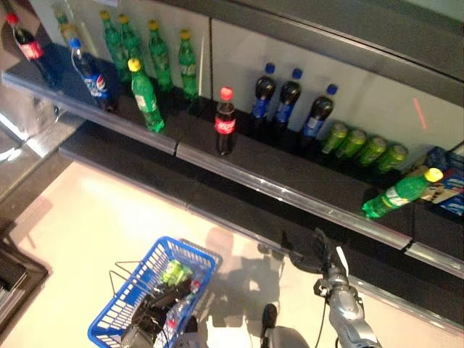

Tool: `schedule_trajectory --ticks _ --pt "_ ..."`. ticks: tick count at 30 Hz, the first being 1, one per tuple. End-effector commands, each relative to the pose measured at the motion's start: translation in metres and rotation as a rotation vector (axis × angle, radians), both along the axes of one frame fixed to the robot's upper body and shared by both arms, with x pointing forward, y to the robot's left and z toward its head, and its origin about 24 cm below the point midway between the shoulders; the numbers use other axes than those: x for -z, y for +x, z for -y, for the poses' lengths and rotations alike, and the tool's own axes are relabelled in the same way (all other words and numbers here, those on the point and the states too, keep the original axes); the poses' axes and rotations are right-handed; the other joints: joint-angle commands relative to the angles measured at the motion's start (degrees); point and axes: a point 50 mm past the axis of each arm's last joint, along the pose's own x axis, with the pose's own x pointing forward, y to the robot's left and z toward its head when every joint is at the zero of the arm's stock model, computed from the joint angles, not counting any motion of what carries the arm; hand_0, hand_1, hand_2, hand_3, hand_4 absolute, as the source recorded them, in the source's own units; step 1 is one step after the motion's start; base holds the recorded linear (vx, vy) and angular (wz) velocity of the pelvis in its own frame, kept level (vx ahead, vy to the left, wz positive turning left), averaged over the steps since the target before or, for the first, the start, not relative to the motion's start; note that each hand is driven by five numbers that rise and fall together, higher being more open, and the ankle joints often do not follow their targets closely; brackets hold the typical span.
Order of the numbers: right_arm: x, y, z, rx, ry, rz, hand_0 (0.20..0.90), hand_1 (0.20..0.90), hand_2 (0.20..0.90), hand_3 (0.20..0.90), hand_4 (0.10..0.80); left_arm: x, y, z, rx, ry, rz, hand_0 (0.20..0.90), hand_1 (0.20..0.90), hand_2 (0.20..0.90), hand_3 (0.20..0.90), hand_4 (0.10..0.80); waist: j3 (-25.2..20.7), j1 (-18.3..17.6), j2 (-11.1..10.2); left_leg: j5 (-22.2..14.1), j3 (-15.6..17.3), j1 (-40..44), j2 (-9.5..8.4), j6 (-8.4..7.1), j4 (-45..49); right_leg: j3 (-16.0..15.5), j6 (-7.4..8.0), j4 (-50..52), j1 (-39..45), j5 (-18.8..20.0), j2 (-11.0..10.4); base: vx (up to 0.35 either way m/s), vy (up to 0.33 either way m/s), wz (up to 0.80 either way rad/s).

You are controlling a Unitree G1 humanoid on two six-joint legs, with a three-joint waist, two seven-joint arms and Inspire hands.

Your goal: Pick up the drink and place into the basket.

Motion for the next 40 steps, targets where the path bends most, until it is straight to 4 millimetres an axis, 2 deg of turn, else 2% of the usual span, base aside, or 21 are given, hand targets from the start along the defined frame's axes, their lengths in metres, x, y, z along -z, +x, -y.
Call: schedule_trajectory --ticks 1,4,8,11,12,15,17,19,20,22,24,26,31,36,40 --pt "0.006 -0.020 0.034 0.082 -0.025 0.000 0.900 0.900 0.900 0.900 0.800 -0.039 0.047 -0.033 0.034 0.225 0.313 0.300 0.300 0.300 0.200 0.100 -10.89 0.16 5.13 1.58 0.96 -2.85 -0.78 2.52 -0.14 0.23 0.89 2.42 2.85 -2.06 -2.34 0.056 -0.021 -0.34" --pt "0.022 -0.036 0.044 0.130 0.006 -0.094 0.900 0.900 0.900 0.900 0.800 -0.026 0.032 -0.036 0.026 0.233 0.222 0.300 0.300 0.300 0.200 0.100 -11.17 -0.18 5.07 1.16 1.16 -2.33 -0.87 2.64 0.01 1.42 0.43 2.38 2.74 -2.32 -1.77 0.063 -0.004 -0.24" --pt "0.035 -0.052 0.058 0.138 0.011 -0.207 0.900 0.900 0.900 0.900 0.800 -0.014 0.013 -0.039 -0.040 0.187 0.163 0.300 0.300 0.300 0.200 0.100 -10.85 1.16 4.89 -1.15 -3.38 -3.01 -2.72 3.22 3.54 3.89 -0.06 2.38 2.58 -2.33 -1.77 0.048 0.113 -0.18" --pt "0.044 -0.069 0.063 0.185 0.020 -0.278 0.900 0.900 0.900 0.900 0.800 -0.008 0.009 -0.034 -0.024 0.148 0.119 0.300 0.300 0.300 0.200 0.100 -10.56 1.32 4.94 -1.34 -3.24 -2.81 -3.53 3.98 2.62 3.18 0.86 3.56 1.65 -2.13 -3.07 0.025 0.183 -0.38" --pt "0.047 -0.076 0.064 0.205 0.031 -0.309 0.900 0.900 0.900 0.900 0.800 -0.005 0.006 -0.034 -0.007 0.145 0.100 0.300 0.300 0.300 0.200 0.100 -10.42 1.15 4.86 -1.47 -3.59 -2.70 -4.31 4.44 2.33 3.54 1.28 4.01 1.14 -1.63 -3.58 0.019 0.226 -0.23" --pt "0.053 -0.095 0.075 0.251 0.069 -0.390 0.900 0.900 0.900 0.900 0.800 0.001 -0.007 -0.032 0.041 0.131 0.039 0.300 0.300 0.300 0.200 0.100 -9.72 0.02 4.66 -1.87 -2.89 -1.86 -6.22 5.20 0.66 5.76 2.90 3.78 -2.43 3.16 -5.00 -0.044 0.211 -0.15" --pt "0.054 -0.101 0.077 0.236 0.077 -0.435 0.900 0.900 0.900 0.900 0.800 0.002 -0.011 -0.036 0.040 0.130 0.025 0.300 0.300 0.300 0.200 0.100 -9.28 0.26 4.60 -2.15 -1.55 -1.98 -6.68 5.53 0.35 4.76 3.51 5.64 -4.29 4.52 -5.73 -0.114 0.129 -0.42" --pt "0.056 -0.103 0.077 0.227 0.082 -0.462 0.900 0.900 0.900 0.900 0.800 0.001 -0.012 -0.039 0.045 0.133 0.021 0.300 0.300 0.300 0.200 0.100 -9.08 0.29 4.66 -2.07 -1.04 -2.26 -6.78 5.92 0.32 5.18 3.41 7.26 -4.91 4.02 -5.22 -0.122 0.051 -0.74" --pt "0.059 -0.109 0.075 0.211 0.095 -0.496 0.900 0.900 0.900 0.900 0.800 0.001 -0.012 -0.041 0.036 0.127 0.021 0.300 0.300 0.300 0.200 0.100 -9.08 0.31 4.70 -1.65 -0.65 -2.97 -6.72 6.42 0.54 5.81 2.81 9.82 -5.12 2.10 -3.60 -0.142 0.008 -0.97" --pt "0.062 -0.115 0.070 0.195 0.112 -0.535 0.900 0.900 0.900 0.900 0.800 0.001 -0.013 -0.040 0.034 0.114 0.024 0.300 0.300 0.300 0.200 0.100 -9.35 1.02 4.50 -1.44 -0.48 -3.63 -6.77 6.53 1.06 4.80 2.11 9.18 -4.06 0.19 -2.62 -0.098 -0.042 -0.69" --pt "0.066 -0.122 0.065 0.172 0.102 -0.581 0.900 0.900 0.900 0.900 0.800 0.003 -0.014 -0.037 0.038 0.105 0.012 0.300 0.300 0.300 0.200 0.100 -9.59 1.62 4.29 -1.36 -0.35 -4.10 -6.73 6.44 1.68 3.88 1.72 8.80 -3.65 0.52 -2.61 -0.033 -0.062 -0.24" --pt "0.067 -0.120 0.060 0.149 0.102 -0.593 0.900 0.900 0.900 0.900 0.800 0.004 -0.014 -0.037 0.042 0.099 -0.001 0.300 0.300 0.300 0.200 0.100 -9.42 1.48 4.14 -1.81 -0.28 -3.48 -6.33 6.52 1.74 3.55 1.75 10.72 -4.82 1.08 -2.72 -0.003 -0.074 -0.19" --pt "0.070 -0.116 0.053 0.148 0.128 -0.617 0.900 0.900 0.900 0.900 0.800 0.006 -0.016 -0.034 0.074 0.097 -0.024 0.300 0.300 0.300 0.200 0.100 -9.63 1.85 4.45 -1.50 -0.31 -2.51 -5.20 5.90 1.48 2.44 0.90 7.28 -1.63 -2.10 -1.18 0.021 -0.085 -0.07" --pt "0.072 -0.117 0.047 0.078 0.087 -0.658 0.900 0.900 0.900 0.900 0.800 0.009 -0.020 -0.026 0.107 0.087 -0.044 0.300 0.300 0.300 0.200 0.100 -10.45 2.39 4.80 -0.81 0.37 -2.29 -4.31 4.79 0.99 1.00 0.31 4.83 0.59 -2.86 -0.70 0.036 -0.051 0.06" --pt "0.072 -0.116 0.044 0.051 0.075 -0.663 0.900 0.900 0.900 0.900 0.800 0.011 -0.018 -0.021 0.120 0.079 -0.047 0.300 0.300 0.300 0.200 0.100 -10.56 2.44 4.97 -0.68 0.48 -2.40 -4.12 4.59 1.05 0.42 -0.16 4.54 1.17 -3.31 -0.50 0.005 -0.009 0.02"
